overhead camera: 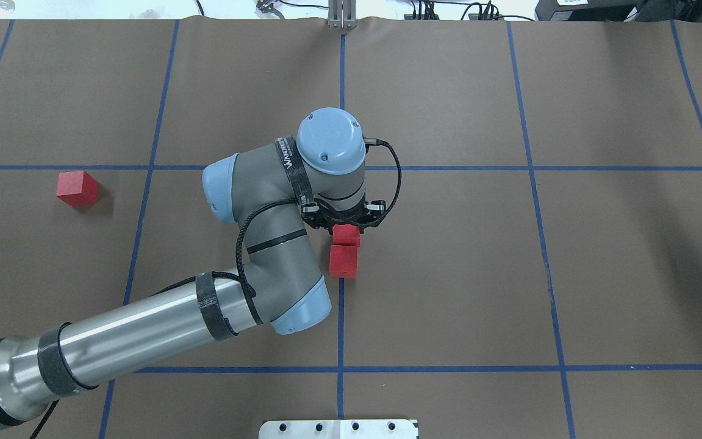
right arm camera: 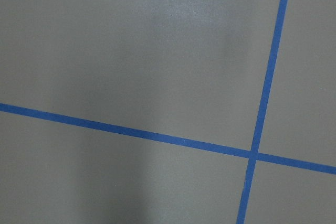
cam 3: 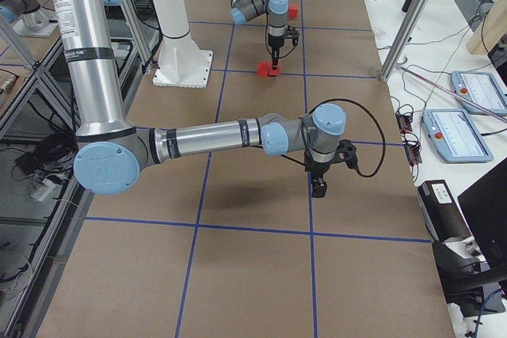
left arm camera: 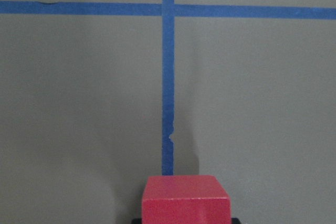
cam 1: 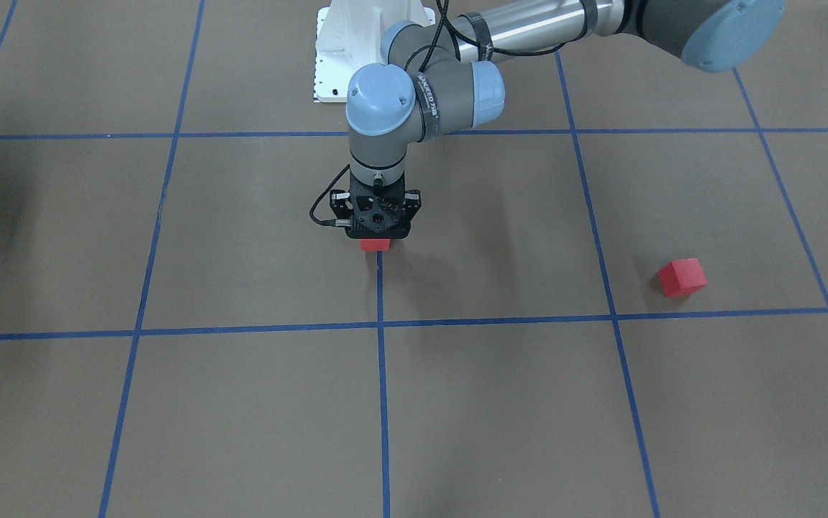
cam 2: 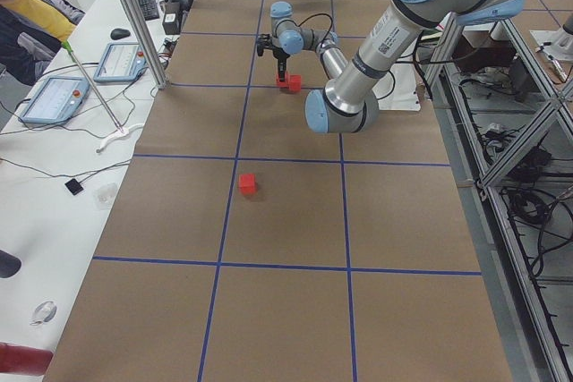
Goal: Form red blocks into L shape at center
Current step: 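Carry the cube with the left gripper and set it beside the center cube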
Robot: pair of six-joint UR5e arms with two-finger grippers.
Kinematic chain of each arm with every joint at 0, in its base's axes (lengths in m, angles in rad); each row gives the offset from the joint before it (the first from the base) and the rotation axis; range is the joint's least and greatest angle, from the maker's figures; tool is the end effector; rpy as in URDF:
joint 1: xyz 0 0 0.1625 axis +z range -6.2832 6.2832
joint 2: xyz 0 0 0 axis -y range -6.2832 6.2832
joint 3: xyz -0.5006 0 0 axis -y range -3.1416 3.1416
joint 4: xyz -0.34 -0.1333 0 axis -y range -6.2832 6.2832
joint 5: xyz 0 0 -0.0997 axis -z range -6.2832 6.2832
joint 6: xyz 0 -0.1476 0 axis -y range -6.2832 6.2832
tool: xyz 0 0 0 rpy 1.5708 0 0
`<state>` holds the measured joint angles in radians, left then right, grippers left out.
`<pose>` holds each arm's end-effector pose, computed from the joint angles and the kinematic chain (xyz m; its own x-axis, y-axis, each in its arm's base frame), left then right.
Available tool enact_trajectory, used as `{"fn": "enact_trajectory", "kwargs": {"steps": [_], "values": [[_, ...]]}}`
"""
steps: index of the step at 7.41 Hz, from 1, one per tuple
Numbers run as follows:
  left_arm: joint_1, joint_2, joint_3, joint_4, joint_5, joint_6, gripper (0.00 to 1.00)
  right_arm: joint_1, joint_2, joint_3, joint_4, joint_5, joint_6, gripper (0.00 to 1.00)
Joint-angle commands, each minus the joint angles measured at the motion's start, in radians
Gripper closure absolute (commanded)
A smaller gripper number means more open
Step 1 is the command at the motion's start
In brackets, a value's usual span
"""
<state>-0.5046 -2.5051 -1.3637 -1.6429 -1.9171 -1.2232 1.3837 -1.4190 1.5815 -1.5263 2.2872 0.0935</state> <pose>0.6825 -0.4720 0.2593 0.6562 0.0036 -0.7546 0.0194 0.9996 0.0217 -0.0632 -0.5292 0.6908 0.7298 -0.1819 0.6590 0.1144 0.9829 0.1446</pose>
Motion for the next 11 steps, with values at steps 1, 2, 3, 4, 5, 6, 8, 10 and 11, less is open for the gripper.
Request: {"fn": "enact_trajectory", "kwargs": {"steps": [1,2,3,4,5,6,8,10,11], "values": [[0.004,0.002,0.000,0.000,0.010,0.002,1.00,0.000,0.000,0.000,0.000,0.000,0.000,0.01],[0.006,0.002,0.000,0.001,0.010,0.001,1.00,0.000,-0.001,0.000,0.000,0.000,0.000,0.00],[0.009,0.003,0.000,0.002,0.016,0.001,1.00,0.000,0.000,0.000,0.000,0.000,0.000,0.01],[0.011,0.005,0.000,0.002,0.018,0.001,1.00,0.000,-0.001,0.000,0.000,0.002,0.000,0.00],[0.012,0.003,0.000,0.002,0.018,0.001,0.97,0.000,0.000,0.000,0.000,0.000,0.000,0.01],[0.015,0.005,0.002,0.002,0.018,-0.001,0.95,0.000,-0.001,0.000,0.000,0.002,0.000,0.01],[0.015,0.003,0.003,0.002,0.018,-0.001,0.91,0.000,0.000,0.000,0.000,0.000,0.000,0.00],[0.021,0.003,0.008,0.002,0.021,-0.002,0.88,0.000,0.000,0.000,0.000,0.002,0.000,0.01],[0.023,0.003,0.008,0.002,0.030,-0.002,0.86,0.000,0.000,0.000,0.000,0.000,0.000,0.01]]}}
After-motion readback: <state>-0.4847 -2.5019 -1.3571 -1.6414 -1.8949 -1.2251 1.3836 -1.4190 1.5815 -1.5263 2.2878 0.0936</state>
